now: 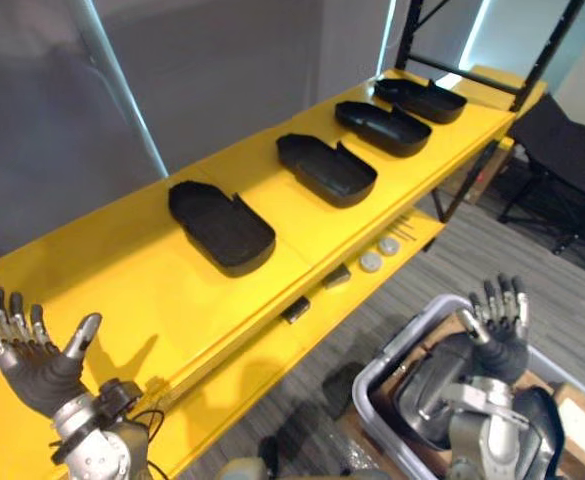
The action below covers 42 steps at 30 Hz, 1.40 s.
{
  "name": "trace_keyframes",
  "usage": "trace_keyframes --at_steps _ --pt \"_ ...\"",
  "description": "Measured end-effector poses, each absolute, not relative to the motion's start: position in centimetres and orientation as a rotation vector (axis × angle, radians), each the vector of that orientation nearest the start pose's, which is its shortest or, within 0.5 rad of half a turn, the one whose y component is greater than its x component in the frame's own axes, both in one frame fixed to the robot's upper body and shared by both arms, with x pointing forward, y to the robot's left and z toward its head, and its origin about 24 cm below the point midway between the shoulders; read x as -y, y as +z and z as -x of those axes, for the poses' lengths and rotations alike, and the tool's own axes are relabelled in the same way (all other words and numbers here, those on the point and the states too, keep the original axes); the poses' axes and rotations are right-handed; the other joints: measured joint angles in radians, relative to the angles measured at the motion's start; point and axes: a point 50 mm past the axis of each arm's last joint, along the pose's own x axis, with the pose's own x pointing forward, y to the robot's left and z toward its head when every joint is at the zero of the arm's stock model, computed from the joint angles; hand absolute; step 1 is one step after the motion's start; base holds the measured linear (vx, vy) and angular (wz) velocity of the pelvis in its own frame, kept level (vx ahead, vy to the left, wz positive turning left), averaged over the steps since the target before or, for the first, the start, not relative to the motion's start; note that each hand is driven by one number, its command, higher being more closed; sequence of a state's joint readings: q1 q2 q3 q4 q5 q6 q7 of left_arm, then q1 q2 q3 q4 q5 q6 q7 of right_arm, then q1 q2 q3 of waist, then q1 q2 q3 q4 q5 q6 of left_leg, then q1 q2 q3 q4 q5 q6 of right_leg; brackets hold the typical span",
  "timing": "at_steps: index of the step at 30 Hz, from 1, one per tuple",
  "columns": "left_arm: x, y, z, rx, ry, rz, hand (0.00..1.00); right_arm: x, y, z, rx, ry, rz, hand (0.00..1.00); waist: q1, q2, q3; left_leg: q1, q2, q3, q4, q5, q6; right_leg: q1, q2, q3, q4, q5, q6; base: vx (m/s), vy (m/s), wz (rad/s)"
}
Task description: Walk over and take plastic housings, then place them on the shelf
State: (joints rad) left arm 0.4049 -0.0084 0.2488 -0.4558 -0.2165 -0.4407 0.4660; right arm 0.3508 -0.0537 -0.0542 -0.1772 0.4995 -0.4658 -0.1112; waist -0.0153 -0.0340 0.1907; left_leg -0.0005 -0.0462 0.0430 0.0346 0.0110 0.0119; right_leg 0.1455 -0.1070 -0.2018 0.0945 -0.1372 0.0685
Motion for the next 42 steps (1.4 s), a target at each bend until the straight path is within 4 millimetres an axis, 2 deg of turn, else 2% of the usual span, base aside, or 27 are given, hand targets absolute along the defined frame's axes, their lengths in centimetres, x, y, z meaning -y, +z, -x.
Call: trace_keyframes --at_steps 10,22,28,31,42 --pt "-22.9 10.6 -15.0 0.536 0.727 0.210 0.00 20.7 4.3 -17.2 0.278 -0.371 -0.404 0.00 -0.004 -0.014 -0.002 0.018 -0.005 0.020 -0.031 0.006 0.005 -0.006 -0.008 0.015 -0.001 0.004 0.002 0.02 0.004 -0.05" --pt "-21.5 10.5 -15.7 0.518 0.619 0.223 0.00 20.6 4.2 -16.9 0.262 -0.375 -0.328 0.00 -0.013 -0.012 0.002 0.034 -0.006 0.028 -0.042 0.012 0.001 -0.013 -0.013 0.017 0.019 -0.007 -0.010 -0.02 -0.004 -0.02" --pt "-21.2 10.7 -16.0 0.522 0.587 0.222 0.00 20.7 4.1 -16.8 0.256 -0.392 -0.333 0.00 -0.030 -0.008 0.006 0.036 -0.003 0.053 -0.045 0.018 0.008 -0.025 -0.012 0.041 0.019 -0.001 -0.001 0.00 -0.004 -0.12" --pt "-20.9 11.1 -16.4 0.547 0.578 0.202 0.00 20.7 4.1 -16.8 0.256 -0.391 -0.328 0.00 -0.036 -0.017 0.013 0.036 -0.002 0.054 -0.044 0.018 0.008 -0.026 -0.012 0.043 0.019 -0.001 -0.001 0.01 -0.001 -0.01" --pt "-20.9 11.1 -16.5 0.541 0.589 0.203 0.00 20.7 4.4 -17.0 0.265 -0.367 -0.274 0.00 -0.039 -0.013 0.021 0.038 -0.002 0.053 -0.037 0.017 0.008 -0.022 -0.012 0.043 0.023 -0.002 -0.002 0.00 0.000 0.00"
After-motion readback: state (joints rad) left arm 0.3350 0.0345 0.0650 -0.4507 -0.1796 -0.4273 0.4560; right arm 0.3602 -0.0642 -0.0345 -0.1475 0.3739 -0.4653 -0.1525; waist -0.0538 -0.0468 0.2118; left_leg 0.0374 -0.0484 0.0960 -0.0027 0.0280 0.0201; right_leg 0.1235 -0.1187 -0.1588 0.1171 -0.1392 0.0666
